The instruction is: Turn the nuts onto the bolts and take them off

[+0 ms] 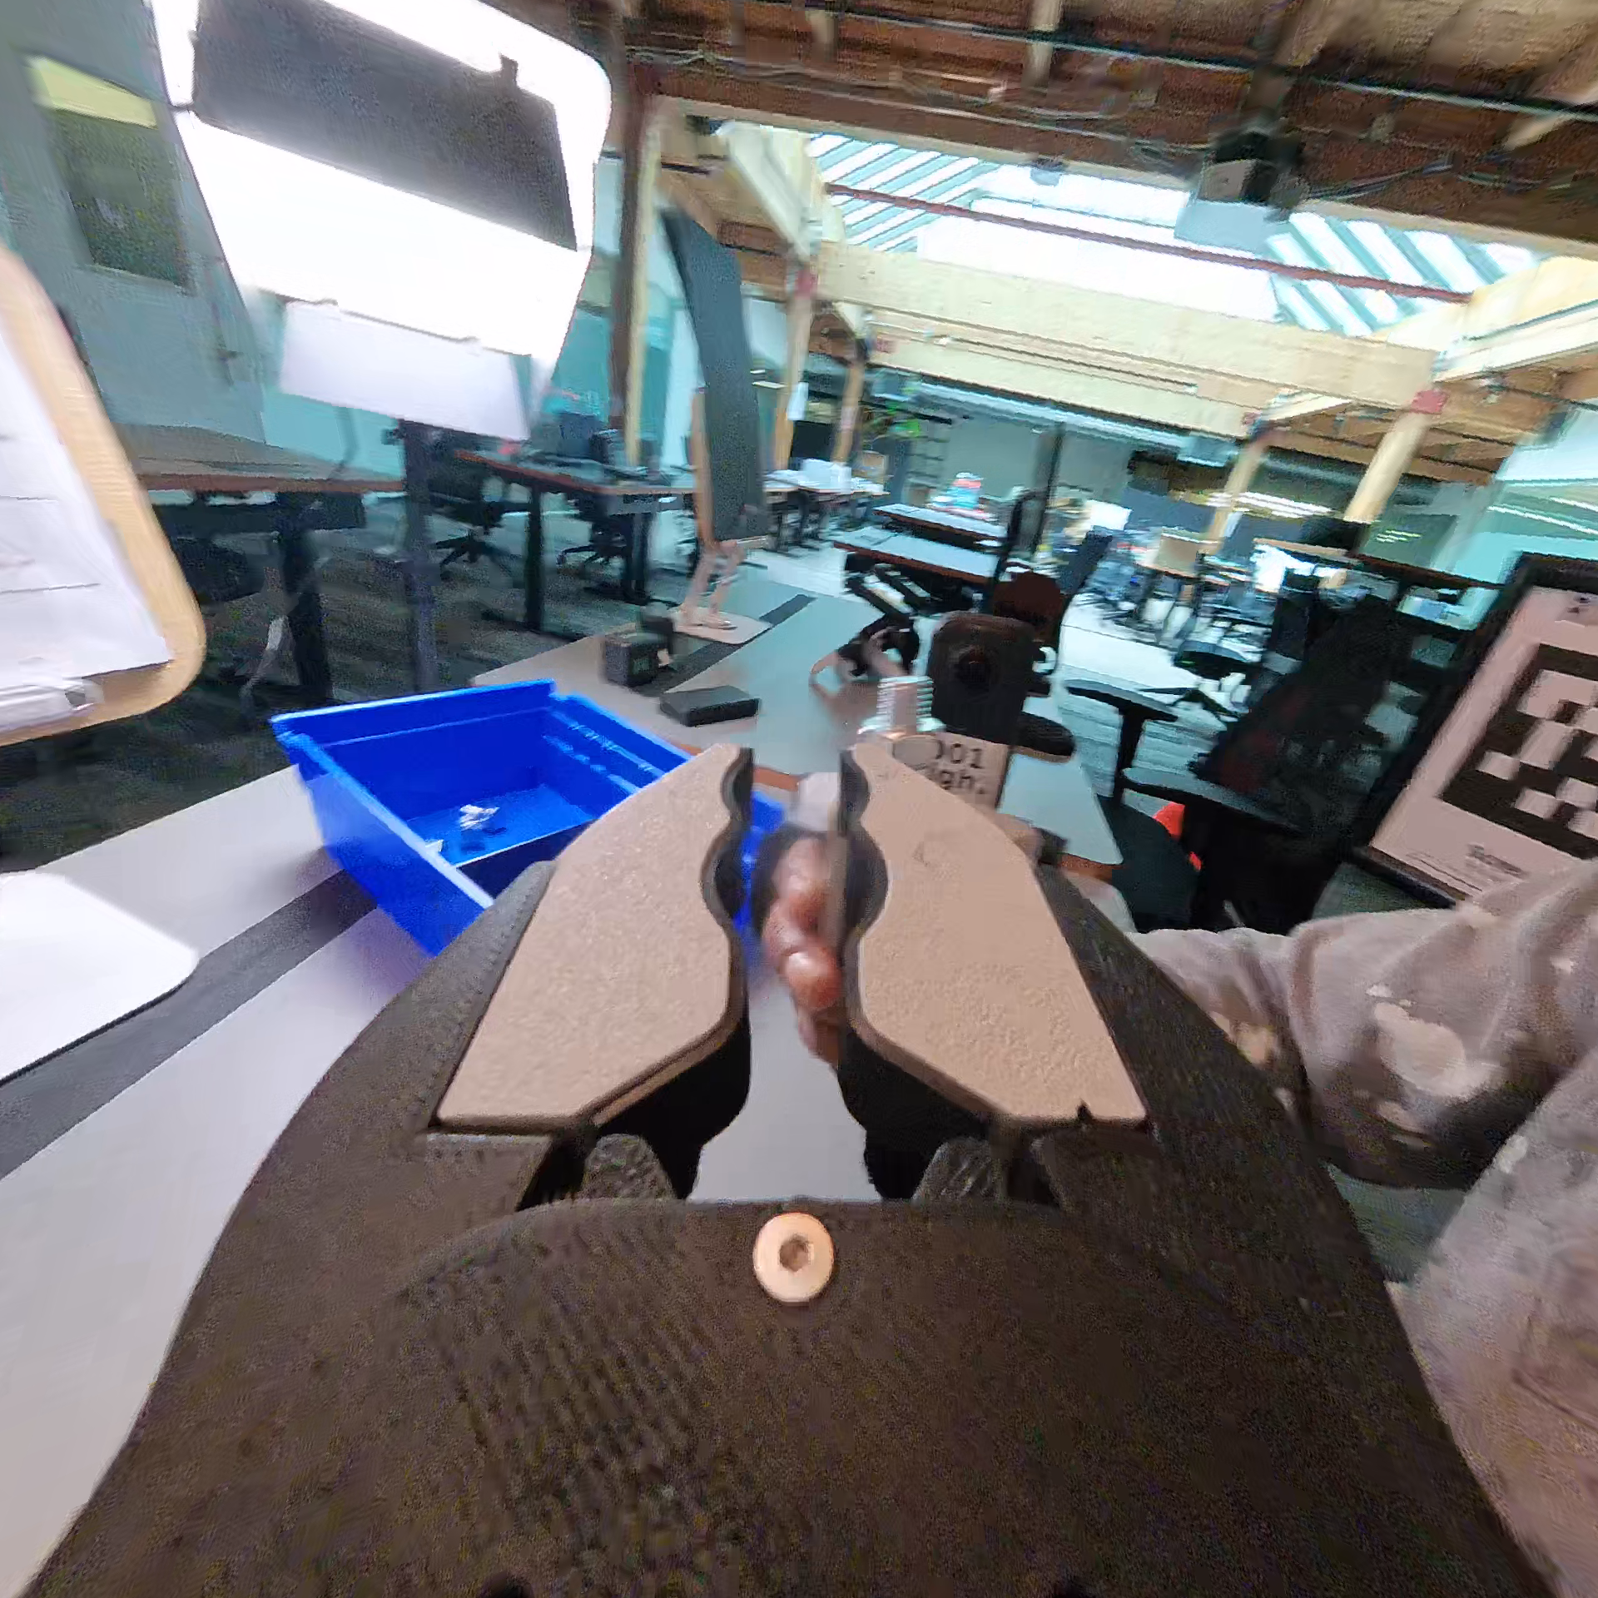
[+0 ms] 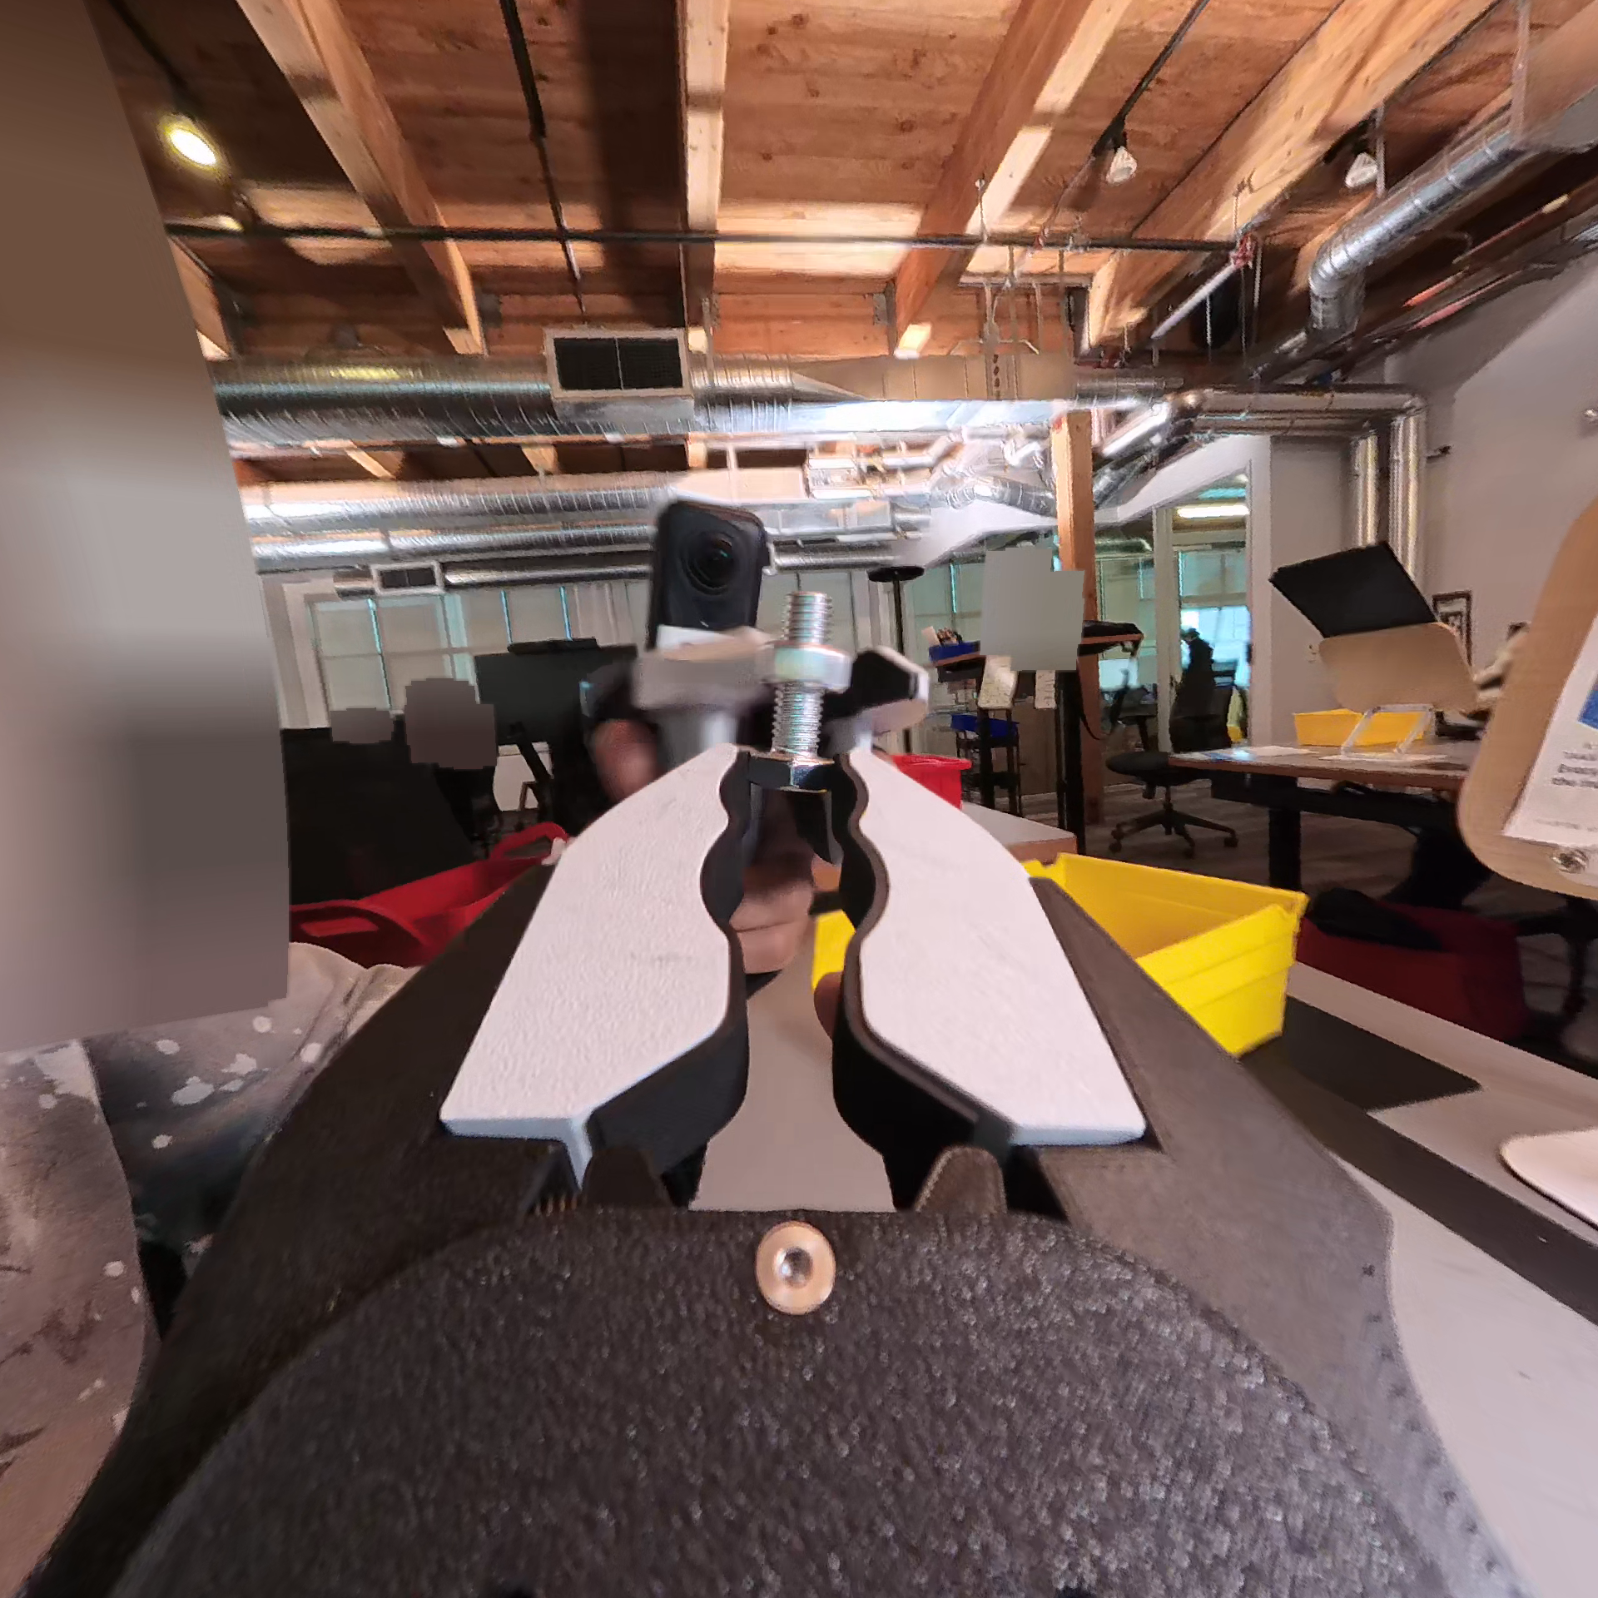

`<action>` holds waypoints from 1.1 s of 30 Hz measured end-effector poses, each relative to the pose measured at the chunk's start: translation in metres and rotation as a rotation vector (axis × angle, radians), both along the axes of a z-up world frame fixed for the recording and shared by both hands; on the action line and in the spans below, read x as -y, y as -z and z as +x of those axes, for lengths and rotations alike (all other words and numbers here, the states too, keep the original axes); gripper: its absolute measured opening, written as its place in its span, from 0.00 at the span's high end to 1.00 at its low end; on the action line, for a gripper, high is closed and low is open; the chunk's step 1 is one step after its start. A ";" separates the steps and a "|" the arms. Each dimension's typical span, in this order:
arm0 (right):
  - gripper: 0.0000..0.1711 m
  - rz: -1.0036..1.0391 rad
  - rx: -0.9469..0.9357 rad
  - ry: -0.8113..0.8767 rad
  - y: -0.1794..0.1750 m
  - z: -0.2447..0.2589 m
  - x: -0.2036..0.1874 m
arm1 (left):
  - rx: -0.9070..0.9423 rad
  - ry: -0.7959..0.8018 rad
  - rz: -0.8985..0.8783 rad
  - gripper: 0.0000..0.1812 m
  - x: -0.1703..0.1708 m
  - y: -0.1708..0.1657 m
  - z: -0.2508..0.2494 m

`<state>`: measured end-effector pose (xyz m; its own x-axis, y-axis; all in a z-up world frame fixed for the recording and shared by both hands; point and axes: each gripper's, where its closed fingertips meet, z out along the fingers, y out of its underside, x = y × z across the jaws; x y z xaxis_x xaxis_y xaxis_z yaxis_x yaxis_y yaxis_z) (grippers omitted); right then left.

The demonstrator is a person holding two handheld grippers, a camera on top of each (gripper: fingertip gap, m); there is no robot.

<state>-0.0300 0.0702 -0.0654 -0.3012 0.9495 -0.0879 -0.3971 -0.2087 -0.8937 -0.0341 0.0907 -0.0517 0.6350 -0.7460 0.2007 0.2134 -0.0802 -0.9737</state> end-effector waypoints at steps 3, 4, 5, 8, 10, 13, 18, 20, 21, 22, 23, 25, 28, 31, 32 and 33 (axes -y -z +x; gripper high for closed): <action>0.89 0.021 -0.019 -0.008 -0.005 0.004 0.001 | -0.008 -0.048 -0.019 0.89 -0.008 0.006 -0.015; 0.90 0.032 -0.013 0.002 -0.005 0.004 0.001 | 0.006 -0.027 -0.015 0.88 -0.006 0.003 -0.014; 0.90 0.029 -0.011 0.004 -0.005 0.004 0.000 | 0.003 -0.017 0.001 0.86 -0.004 0.000 -0.011; 0.90 0.017 -0.002 0.012 -0.003 0.003 -0.004 | -0.004 0.037 0.041 0.82 0.007 -0.004 0.002; 0.90 0.021 0.005 0.013 -0.001 0.002 -0.003 | -0.002 0.079 0.041 0.80 0.012 -0.004 0.011; 0.90 0.036 0.009 0.011 -0.002 0.001 0.001 | -0.029 0.058 0.036 0.81 0.008 0.000 0.013; 0.90 0.052 -0.002 0.011 -0.005 0.005 0.001 | 0.001 -0.052 -0.027 0.90 -0.009 0.005 -0.016; 0.89 0.047 0.000 0.012 -0.005 0.004 0.000 | -0.002 -0.039 -0.002 0.88 -0.006 0.001 -0.014; 0.90 0.043 0.002 0.014 -0.004 0.004 -0.001 | -0.006 -0.028 0.011 0.86 -0.004 0.000 -0.011; 0.90 0.040 0.005 0.017 -0.003 0.003 -0.002 | 0.002 -0.004 0.019 0.85 0.000 -0.002 -0.007; 0.90 0.037 0.007 0.019 -0.002 0.003 -0.002 | 0.014 0.028 0.021 0.83 0.003 -0.003 -0.003; 0.90 0.037 0.012 0.021 -0.001 0.002 -0.002 | 0.018 0.090 0.015 0.79 0.011 -0.004 0.007; 0.90 0.045 0.017 0.022 -0.001 0.000 0.000 | -0.017 0.107 0.009 0.79 0.011 0.001 0.017; 0.90 0.035 0.008 0.025 -0.002 0.002 -0.002 | -0.003 0.052 -0.031 0.88 0.002 0.005 0.007; 0.90 0.031 -0.007 0.008 -0.003 0.004 -0.002 | -0.005 -0.016 -0.048 0.91 -0.006 0.008 -0.004; 0.90 0.031 -0.008 0.006 -0.004 0.005 -0.002 | -0.018 -0.039 -0.048 0.92 -0.009 0.010 -0.009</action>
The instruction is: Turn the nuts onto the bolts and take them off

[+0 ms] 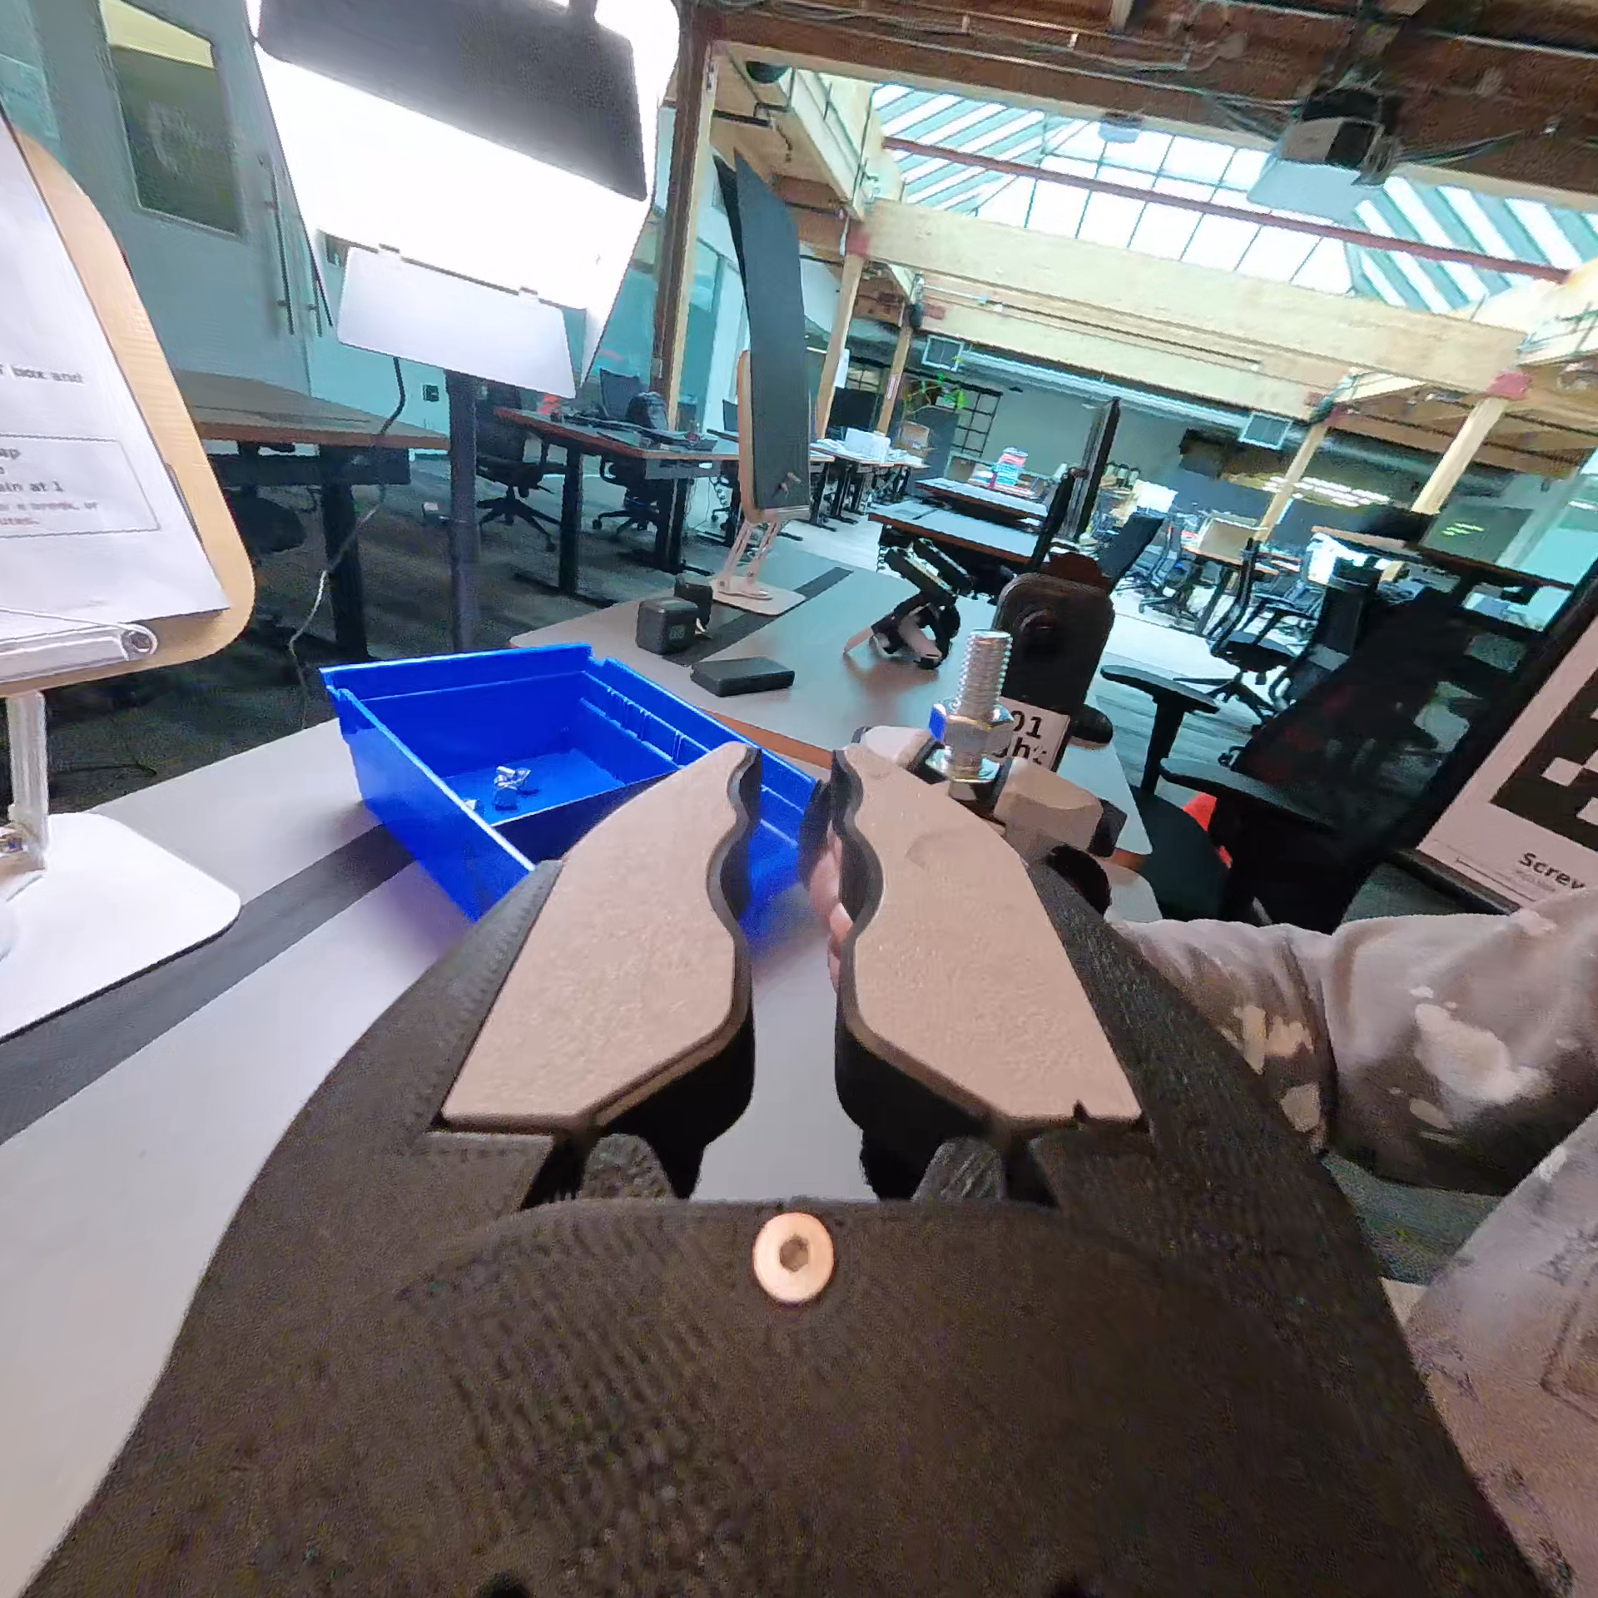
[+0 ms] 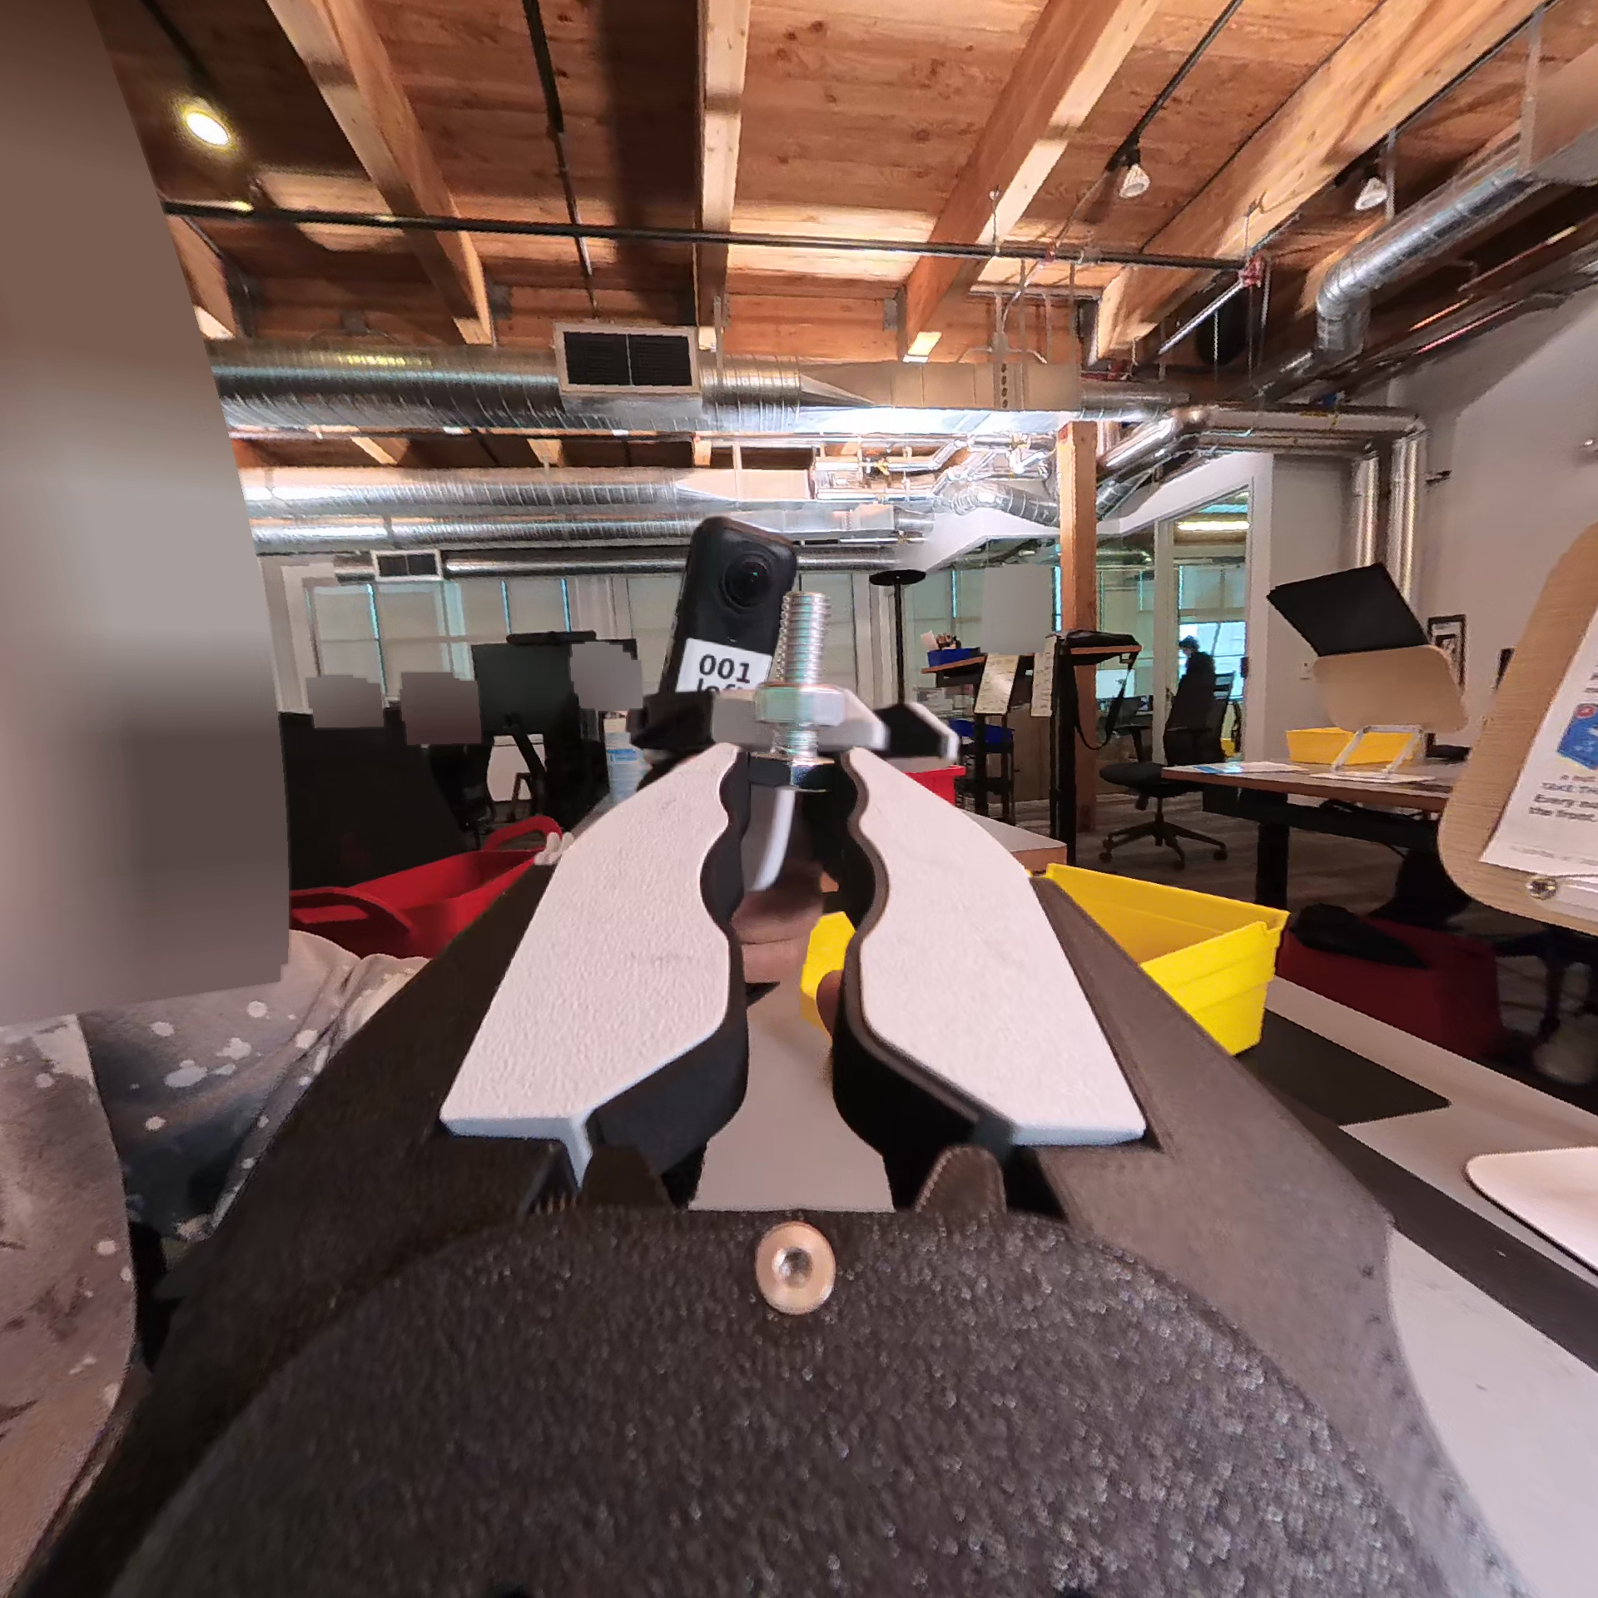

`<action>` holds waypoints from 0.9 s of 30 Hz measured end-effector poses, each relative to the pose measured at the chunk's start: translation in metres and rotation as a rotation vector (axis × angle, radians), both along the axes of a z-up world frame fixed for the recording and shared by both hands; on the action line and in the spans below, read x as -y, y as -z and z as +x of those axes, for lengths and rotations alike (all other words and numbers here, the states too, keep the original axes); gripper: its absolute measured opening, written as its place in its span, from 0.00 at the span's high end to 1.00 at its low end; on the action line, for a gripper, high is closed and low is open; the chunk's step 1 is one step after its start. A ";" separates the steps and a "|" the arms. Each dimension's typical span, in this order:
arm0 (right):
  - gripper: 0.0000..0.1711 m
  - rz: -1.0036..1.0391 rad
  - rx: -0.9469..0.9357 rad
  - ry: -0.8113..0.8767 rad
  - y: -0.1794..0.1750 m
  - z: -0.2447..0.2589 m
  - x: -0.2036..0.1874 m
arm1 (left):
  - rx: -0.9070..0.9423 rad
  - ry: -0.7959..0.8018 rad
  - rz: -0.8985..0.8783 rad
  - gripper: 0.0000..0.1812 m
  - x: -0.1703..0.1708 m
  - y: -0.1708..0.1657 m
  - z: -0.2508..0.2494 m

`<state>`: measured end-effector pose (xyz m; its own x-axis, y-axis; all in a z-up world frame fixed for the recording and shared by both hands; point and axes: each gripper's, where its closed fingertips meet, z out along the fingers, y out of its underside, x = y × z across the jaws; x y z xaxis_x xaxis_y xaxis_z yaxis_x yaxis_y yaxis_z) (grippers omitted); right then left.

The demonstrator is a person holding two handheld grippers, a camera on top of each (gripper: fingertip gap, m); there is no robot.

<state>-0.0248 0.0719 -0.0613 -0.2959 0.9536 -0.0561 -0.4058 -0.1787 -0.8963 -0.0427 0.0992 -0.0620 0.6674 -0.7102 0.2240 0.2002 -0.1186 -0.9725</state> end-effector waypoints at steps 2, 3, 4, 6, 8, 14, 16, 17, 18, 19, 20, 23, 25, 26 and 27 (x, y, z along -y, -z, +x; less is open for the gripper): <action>0.90 0.022 0.006 0.013 -0.001 -0.001 0.001 | 0.019 0.030 -0.016 0.89 0.002 -0.001 0.000; 0.90 0.021 0.007 0.014 0.000 -0.001 0.001 | 0.023 0.040 -0.006 0.87 0.003 -0.003 0.001; 0.89 0.017 0.008 0.014 0.000 -0.001 0.001 | 0.016 0.046 0.005 0.86 0.005 -0.004 0.003; 0.90 0.009 0.013 0.016 0.002 -0.002 -0.001 | 0.015 0.083 0.021 0.83 0.011 -0.006 0.009; 0.90 0.007 0.019 0.019 0.003 -0.003 -0.001 | 0.027 0.154 0.022 0.79 0.019 -0.010 0.018; 0.90 0.015 0.008 0.008 0.001 -0.002 0.002 | -0.005 0.041 -0.033 0.92 0.004 0.002 0.004; 0.90 0.021 0.006 0.010 0.000 -0.001 0.003 | -0.013 0.022 -0.055 0.91 -0.001 0.008 -0.005; 0.90 0.028 0.009 0.013 0.000 -0.001 0.004 | 0.021 0.050 -0.056 0.89 0.001 0.005 -0.005; 0.90 0.026 0.012 0.014 0.000 -0.001 0.003 | 0.038 0.070 -0.046 0.87 0.003 0.001 -0.004; 0.90 0.021 0.013 0.015 0.001 -0.001 0.002 | 0.028 0.073 -0.035 0.86 0.005 0.000 -0.003; 0.89 0.016 0.016 0.016 0.002 -0.002 0.001 | 0.012 0.074 -0.025 0.85 0.006 0.001 -0.001; 0.90 0.008 0.029 0.026 0.005 -0.004 -0.002 | 0.018 0.120 0.001 0.83 0.013 -0.004 0.007; 0.90 0.010 0.038 0.033 0.007 -0.005 -0.003 | 0.013 0.143 0.015 0.82 0.017 -0.005 0.012; 0.89 0.010 0.041 0.036 0.008 -0.006 -0.003 | 0.006 0.152 0.024 0.82 0.019 -0.006 0.014; 0.90 0.010 0.045 0.040 0.008 -0.006 -0.003 | 0.000 0.159 0.029 0.82 0.021 -0.006 0.016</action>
